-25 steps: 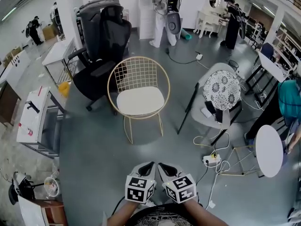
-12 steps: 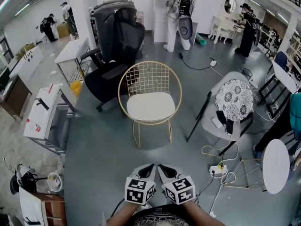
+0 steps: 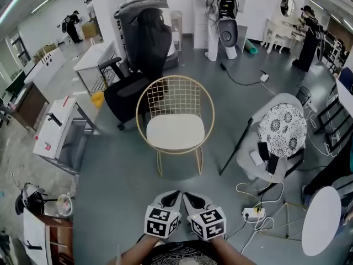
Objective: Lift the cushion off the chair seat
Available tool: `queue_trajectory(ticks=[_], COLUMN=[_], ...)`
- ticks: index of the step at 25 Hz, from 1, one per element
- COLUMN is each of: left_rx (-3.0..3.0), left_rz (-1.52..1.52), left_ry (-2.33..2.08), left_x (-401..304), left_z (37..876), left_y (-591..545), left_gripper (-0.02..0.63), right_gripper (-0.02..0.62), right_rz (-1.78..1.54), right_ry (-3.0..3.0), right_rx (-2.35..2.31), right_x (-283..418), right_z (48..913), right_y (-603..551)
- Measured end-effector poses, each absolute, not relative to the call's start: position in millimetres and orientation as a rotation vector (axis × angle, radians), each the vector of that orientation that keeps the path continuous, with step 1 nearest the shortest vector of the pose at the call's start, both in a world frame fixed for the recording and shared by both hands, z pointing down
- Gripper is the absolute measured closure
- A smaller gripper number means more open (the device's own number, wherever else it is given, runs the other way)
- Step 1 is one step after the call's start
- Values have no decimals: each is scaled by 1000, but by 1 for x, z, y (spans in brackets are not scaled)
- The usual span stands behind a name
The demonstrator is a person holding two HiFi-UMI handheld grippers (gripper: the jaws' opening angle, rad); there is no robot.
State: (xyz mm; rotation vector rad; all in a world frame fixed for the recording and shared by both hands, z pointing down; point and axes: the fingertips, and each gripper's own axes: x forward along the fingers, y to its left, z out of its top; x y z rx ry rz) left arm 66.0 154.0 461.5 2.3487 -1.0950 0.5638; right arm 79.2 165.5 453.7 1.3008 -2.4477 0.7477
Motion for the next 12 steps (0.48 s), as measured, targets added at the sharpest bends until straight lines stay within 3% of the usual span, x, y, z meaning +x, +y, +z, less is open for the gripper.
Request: queue_trajectory(ticks=[12], left_rx=[2291], left_rz=[558], left_ry=[-1278], left_x=[118], left_z=[465], left_y=[93], left_gripper=[614], right_gripper=[600], right_rz=[771], right_ry=[-2536], right_rx=[1231], right_x=[154], right_z=[451], right_y=[109])
